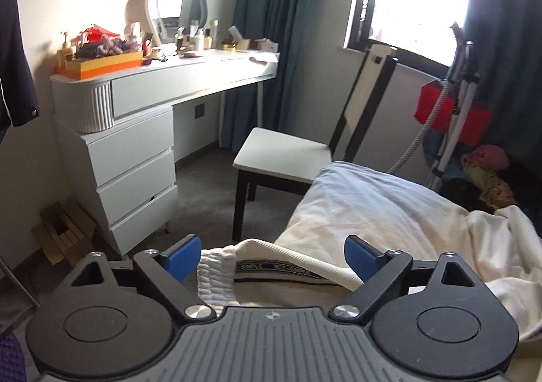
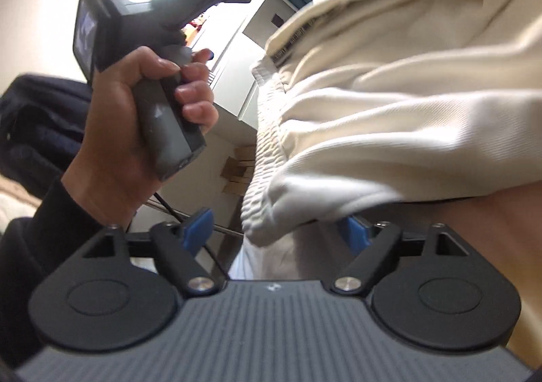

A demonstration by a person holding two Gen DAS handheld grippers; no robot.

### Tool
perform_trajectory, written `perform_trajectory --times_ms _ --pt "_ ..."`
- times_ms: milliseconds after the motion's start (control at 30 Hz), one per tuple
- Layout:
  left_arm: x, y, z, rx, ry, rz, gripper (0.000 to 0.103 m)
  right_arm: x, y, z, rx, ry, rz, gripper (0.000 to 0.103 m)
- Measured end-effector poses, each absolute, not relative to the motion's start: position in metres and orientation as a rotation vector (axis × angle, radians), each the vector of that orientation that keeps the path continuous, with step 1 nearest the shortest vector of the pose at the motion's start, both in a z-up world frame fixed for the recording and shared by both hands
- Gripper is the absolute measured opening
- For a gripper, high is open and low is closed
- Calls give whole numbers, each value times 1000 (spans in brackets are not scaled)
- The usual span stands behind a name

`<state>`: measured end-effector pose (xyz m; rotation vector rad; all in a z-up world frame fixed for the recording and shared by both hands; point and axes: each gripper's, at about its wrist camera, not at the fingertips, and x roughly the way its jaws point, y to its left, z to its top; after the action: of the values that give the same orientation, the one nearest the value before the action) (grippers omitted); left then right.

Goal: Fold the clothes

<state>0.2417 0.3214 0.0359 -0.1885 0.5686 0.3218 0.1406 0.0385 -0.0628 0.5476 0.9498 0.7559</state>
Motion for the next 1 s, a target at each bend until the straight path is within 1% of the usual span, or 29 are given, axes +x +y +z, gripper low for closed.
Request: perform_trajectory --times_ms 233,367,533,700,833,1000 --pt "161 221 62 -131 506 155 103 91 -30 -5 340 689 681 84" --pt "112 157 70 -142 440 82 103 61 -89 16 221 547 561 84" --pt "61 85 78 -161 360 -22 103 39 -167 36 156 418 420 84" --pt "27 23 70 -116 317 -79 103 29 -227 31 145 314 280 84" --pt "11 -9 48 -91 303 -112 103 20 -259 8 163 257 179 84" --pt "20 -26 19 -90 346 -123 103 18 -271 -18 208 281 152 84"
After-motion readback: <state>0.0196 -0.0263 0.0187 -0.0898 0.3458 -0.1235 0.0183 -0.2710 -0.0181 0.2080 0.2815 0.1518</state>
